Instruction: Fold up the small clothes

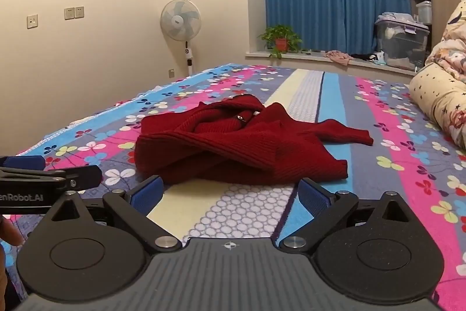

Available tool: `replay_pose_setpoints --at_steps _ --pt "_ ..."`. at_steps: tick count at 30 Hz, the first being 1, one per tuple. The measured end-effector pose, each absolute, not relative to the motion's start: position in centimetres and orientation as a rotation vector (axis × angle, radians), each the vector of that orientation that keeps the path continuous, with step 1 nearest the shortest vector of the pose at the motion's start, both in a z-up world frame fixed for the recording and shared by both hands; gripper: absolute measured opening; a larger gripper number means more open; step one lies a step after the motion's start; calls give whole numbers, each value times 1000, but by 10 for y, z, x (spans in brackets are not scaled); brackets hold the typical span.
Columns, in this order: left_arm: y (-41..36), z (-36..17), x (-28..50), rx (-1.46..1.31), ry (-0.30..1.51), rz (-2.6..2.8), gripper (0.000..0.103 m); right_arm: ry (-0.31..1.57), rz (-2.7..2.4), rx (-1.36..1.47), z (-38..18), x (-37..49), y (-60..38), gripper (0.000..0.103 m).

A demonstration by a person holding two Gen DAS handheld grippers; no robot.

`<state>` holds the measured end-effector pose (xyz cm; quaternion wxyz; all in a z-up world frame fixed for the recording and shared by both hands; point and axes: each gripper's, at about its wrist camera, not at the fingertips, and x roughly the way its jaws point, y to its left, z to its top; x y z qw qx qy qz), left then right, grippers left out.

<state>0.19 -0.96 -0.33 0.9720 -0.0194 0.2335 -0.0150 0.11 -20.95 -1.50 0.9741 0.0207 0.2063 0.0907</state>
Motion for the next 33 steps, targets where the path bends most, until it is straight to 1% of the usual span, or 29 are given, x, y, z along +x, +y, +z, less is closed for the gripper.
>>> replay_pose_setpoints --at_steps 33 --pt "-12 -4 -1 -31 464 -38 103 415 174 7 -16 1 -206 98"
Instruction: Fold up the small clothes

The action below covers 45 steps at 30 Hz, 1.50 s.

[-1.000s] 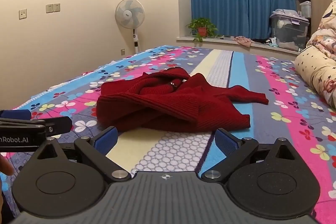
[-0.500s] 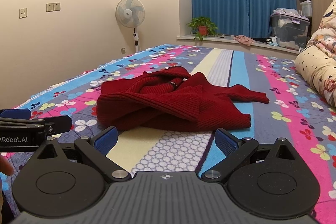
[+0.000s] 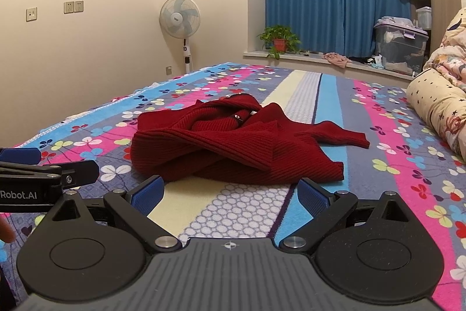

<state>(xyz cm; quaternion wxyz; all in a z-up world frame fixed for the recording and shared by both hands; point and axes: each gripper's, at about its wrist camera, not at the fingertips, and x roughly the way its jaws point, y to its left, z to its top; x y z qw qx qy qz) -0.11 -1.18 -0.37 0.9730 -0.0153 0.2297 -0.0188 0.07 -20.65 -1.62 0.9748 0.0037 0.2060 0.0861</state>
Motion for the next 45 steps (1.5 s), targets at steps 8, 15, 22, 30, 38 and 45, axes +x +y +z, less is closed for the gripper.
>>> replay_pose_setpoints --at_steps 8,15,22,30,38,45 --pt "-12 -4 -1 -31 463 -38 103 410 171 3 -15 0 -206 98" --pt "-12 -4 -1 -31 462 -38 103 410 172 4 -15 0 -206 98" --pt "-12 -4 -1 -31 462 -38 103 410 171 4 -15 0 -206 98" --pt "-12 -4 -1 -32 462 -39 103 410 171 4 -15 0 -206 97" --pt "-13 -5 -1 -5 456 -38 103 410 187 19 -14 -1 -208 91" --pt "-15 -7 -3 101 404 -8 82 387 174 105 -4 2 -222 28"
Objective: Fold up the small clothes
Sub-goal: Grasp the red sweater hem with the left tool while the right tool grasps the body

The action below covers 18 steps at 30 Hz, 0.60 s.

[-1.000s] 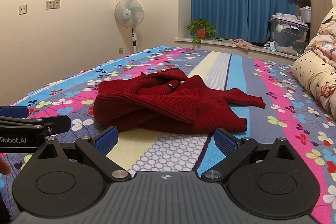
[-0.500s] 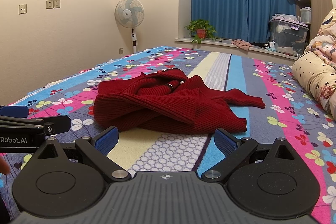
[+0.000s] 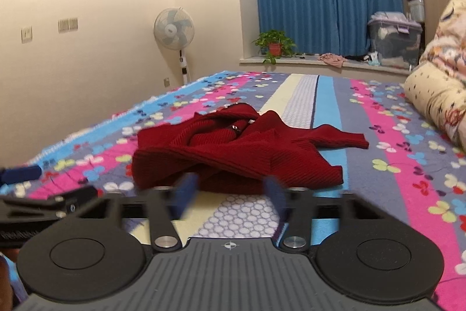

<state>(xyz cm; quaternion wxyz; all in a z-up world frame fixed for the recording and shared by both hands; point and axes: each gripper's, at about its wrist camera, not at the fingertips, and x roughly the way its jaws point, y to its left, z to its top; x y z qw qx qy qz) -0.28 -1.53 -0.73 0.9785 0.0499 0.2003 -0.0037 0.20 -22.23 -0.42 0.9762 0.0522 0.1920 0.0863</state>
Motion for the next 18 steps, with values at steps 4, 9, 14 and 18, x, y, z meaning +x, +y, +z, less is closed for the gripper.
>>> replay_pose_setpoints --at_steps 4,9,14,18 --pt "-8 -10 16 122 462 -24 43 391 157 167 1 8 -235 18" --pt "-3 -10 53 104 485 -12 43 409 144 191 5 16 -243 20" --pt "1 -13 114 -106 585 1 53 418 130 199 9 22 -248 22" --pt "0 -24 161 -339 682 17 66 434 120 225 9 30 -256 25"
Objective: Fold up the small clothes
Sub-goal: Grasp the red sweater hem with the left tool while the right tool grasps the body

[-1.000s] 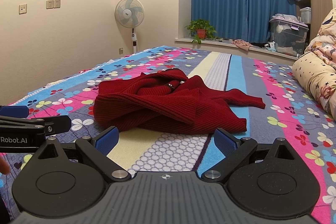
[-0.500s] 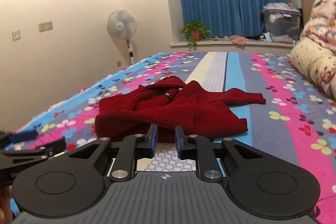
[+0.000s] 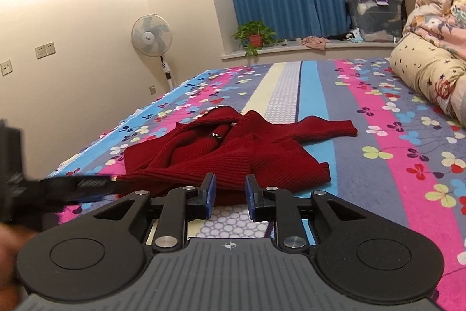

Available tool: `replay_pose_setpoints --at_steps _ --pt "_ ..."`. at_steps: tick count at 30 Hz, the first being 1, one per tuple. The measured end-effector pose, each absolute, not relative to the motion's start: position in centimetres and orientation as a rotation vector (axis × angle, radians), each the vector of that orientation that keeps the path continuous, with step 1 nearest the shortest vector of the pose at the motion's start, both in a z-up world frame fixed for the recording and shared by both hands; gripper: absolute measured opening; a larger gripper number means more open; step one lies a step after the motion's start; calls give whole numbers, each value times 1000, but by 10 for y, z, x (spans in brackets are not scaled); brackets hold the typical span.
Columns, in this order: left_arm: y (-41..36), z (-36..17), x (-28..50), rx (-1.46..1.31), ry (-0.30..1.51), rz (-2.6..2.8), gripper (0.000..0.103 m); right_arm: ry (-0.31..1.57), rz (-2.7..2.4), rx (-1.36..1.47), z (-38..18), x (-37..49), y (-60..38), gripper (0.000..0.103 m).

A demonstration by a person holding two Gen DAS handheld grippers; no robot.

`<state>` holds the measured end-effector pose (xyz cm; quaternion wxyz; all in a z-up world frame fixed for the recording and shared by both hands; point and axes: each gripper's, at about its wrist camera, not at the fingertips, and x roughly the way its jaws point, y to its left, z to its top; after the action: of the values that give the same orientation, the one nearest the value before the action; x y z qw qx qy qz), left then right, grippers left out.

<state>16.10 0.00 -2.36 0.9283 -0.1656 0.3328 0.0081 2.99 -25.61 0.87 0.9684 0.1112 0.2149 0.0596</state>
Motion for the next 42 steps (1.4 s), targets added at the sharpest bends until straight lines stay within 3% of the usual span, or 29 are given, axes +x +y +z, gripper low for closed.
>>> replay_pose_setpoints --at_steps 3,7,8,10,18,25,30,32,34,36,42 --pt "-7 -27 185 -454 687 54 76 456 119 226 7 36 -259 26" --pt "-25 -41 212 -519 746 108 72 470 121 219 6 41 -262 27" --pt "-30 -44 216 -501 756 119 64 472 118 218 5 43 -262 28" --pt "-38 -50 225 -404 811 143 16 479 116 220 4 45 -263 28" --pt "7 -46 153 -150 850 -86 11 512 19 207 1 52 -282 28" --pt "140 -22 120 11 799 -83 10 495 -46 225 7 55 -310 28" --pt "206 -56 131 -221 913 -67 13 567 -75 310 -12 79 -330 28" --pt "207 -57 132 -260 932 -42 17 620 -66 331 -26 92 -331 34" --pt "208 -51 132 -293 904 -92 52 660 -40 336 -40 107 -327 42" --pt "202 -54 132 -299 931 -128 62 687 -6 334 -52 121 -321 51" --pt "184 -72 137 -258 1025 -138 62 717 56 352 -95 170 -306 63"
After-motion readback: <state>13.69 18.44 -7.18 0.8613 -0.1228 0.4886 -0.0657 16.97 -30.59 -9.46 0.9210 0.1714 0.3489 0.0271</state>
